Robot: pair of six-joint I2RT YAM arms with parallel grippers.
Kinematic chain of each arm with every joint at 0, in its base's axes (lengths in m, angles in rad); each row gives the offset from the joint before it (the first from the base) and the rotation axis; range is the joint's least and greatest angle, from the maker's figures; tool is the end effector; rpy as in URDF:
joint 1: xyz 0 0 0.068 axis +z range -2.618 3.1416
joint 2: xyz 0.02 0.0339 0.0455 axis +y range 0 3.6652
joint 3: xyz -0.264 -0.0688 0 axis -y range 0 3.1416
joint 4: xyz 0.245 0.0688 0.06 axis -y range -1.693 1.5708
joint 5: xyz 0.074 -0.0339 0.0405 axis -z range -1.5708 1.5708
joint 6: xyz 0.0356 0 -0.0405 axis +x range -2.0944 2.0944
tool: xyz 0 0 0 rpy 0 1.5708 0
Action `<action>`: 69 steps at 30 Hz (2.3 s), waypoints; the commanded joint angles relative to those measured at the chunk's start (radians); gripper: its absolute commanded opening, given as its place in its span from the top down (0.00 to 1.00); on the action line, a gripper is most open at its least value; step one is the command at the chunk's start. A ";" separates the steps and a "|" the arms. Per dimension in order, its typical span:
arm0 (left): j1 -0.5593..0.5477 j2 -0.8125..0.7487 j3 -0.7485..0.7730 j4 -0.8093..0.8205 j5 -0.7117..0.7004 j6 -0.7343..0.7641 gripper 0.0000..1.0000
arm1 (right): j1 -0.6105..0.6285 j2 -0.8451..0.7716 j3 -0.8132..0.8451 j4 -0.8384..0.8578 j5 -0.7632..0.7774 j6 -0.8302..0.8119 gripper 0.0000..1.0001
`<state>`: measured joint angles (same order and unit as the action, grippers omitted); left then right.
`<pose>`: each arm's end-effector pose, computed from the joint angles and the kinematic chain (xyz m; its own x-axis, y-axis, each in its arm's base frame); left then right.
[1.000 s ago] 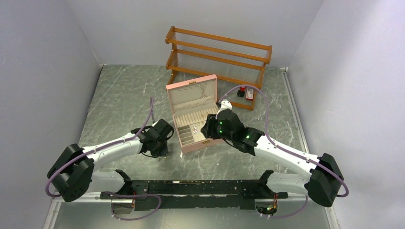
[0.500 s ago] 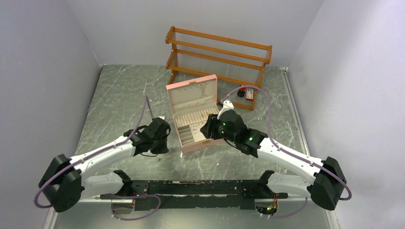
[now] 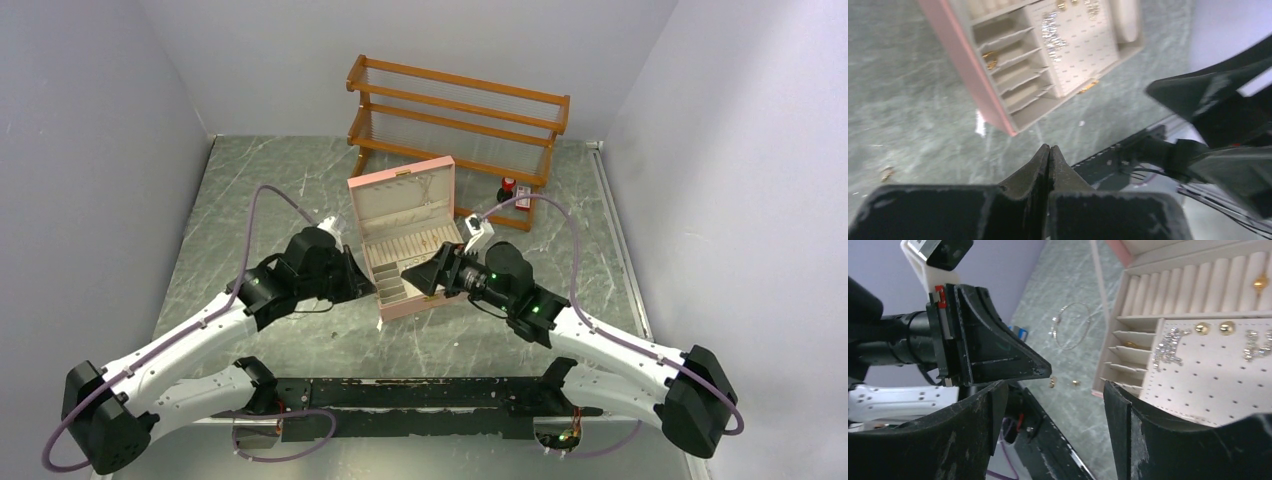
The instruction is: Organize the mixed jewelry
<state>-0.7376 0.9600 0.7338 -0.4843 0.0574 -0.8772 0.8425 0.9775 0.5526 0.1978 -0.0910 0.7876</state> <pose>0.1495 -0.1386 0.2618 -0.8496 -0.2652 -0.4558 0.0786 0.7909 -0.6068 0.1487 0.1716 0.2614 -0.6742 0.3043 -0.6729 -0.4598 0.5401 0.7049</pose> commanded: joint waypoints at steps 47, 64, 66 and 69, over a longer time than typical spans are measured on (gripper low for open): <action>0.150 0.083 -0.165 0.770 0.544 -0.604 0.95 | -0.005 0.030 -0.201 0.580 -0.029 0.464 0.56; 0.151 0.079 -0.172 0.759 0.537 -0.597 0.95 | -0.005 0.001 -0.220 0.542 -0.041 0.443 0.66; 0.150 0.079 -0.174 0.762 0.536 -0.599 0.95 | -0.005 0.000 -0.219 0.540 -0.045 0.443 0.67; 0.150 0.080 -0.174 0.763 0.538 -0.598 0.95 | -0.005 -0.003 -0.223 0.539 -0.044 0.443 0.69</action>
<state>-0.5953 1.0519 0.5724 0.2638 0.5800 -1.4784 0.8410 0.9943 0.3408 0.7273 -0.1356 1.2465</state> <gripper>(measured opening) 0.056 0.324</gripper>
